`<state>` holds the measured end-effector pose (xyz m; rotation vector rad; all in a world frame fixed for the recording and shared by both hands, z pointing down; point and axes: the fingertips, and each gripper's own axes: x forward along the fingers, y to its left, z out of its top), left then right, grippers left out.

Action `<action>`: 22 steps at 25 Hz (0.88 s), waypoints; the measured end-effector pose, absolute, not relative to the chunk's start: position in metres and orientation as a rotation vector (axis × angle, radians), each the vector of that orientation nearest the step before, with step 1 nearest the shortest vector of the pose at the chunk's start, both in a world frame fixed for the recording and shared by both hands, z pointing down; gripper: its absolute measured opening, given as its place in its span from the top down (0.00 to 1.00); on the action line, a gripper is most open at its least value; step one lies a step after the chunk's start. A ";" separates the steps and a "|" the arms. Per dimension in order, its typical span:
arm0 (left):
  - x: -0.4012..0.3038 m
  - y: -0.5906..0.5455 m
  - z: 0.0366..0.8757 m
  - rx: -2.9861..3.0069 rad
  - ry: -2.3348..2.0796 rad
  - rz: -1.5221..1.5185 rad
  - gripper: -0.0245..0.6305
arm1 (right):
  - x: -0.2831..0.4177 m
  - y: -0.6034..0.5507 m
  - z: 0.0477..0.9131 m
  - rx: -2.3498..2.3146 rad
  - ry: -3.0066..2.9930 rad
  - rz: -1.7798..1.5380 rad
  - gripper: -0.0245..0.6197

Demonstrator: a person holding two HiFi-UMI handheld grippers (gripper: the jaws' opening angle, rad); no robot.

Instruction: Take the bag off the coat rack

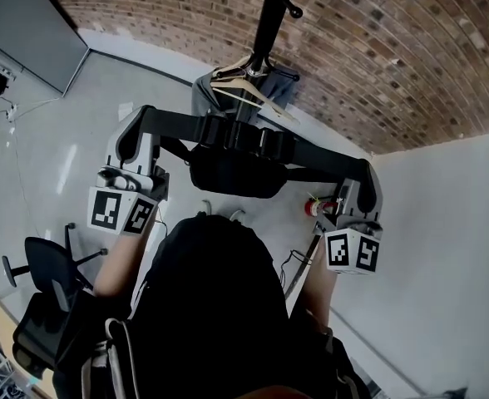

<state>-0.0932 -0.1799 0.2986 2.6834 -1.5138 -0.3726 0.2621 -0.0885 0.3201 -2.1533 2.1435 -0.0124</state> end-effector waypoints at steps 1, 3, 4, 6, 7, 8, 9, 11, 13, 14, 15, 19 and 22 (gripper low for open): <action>-0.094 -0.178 0.300 2.695 -1.528 -0.362 0.93 | 0.262 -0.087 0.320 -2.155 2.135 -0.007 0.93; -0.095 -0.175 0.307 2.693 -1.538 -0.347 0.93 | 0.261 -0.084 0.319 -2.162 2.125 0.015 0.93; -0.097 -0.174 0.309 2.681 -1.540 -0.343 0.93 | 0.260 -0.082 0.318 -2.166 2.128 0.031 0.93; -0.101 -0.171 0.312 2.665 -1.549 -0.334 0.93 | 0.255 -0.079 0.319 -2.183 2.146 0.060 0.93; -0.102 -0.169 0.311 2.670 -1.556 -0.328 0.93 | 0.254 -0.077 0.321 -2.205 2.157 0.081 0.93; -0.103 -0.168 0.310 2.683 -1.565 -0.321 0.93 | 0.254 -0.075 0.324 -2.237 2.169 0.105 0.93; -0.103 -0.167 0.309 2.702 -1.576 -0.312 0.93 | 0.254 -0.074 0.328 -2.268 2.178 0.124 0.93; -0.101 -0.166 0.312 2.729 -1.587 -0.290 0.93 | 0.256 -0.071 0.335 -2.295 2.182 0.117 0.93; -0.098 -0.164 0.316 2.723 -1.573 -0.294 0.93 | 0.257 -0.069 0.340 -2.271 2.169 0.064 0.93; -0.097 -0.162 0.315 2.719 -1.561 -0.315 0.93 | 0.258 -0.067 0.342 -2.251 2.162 0.031 0.93; -0.096 -0.160 0.313 2.719 -1.551 -0.337 0.93 | 0.258 -0.066 0.344 -2.235 2.157 0.002 0.93; -0.099 -0.155 0.319 2.713 -1.525 -0.328 0.93 | 0.257 -0.063 0.352 -2.217 2.183 -0.046 0.93; -0.104 -0.149 0.326 2.688 -1.490 -0.364 0.93 | 0.252 -0.060 0.353 -2.207 2.214 -0.047 0.93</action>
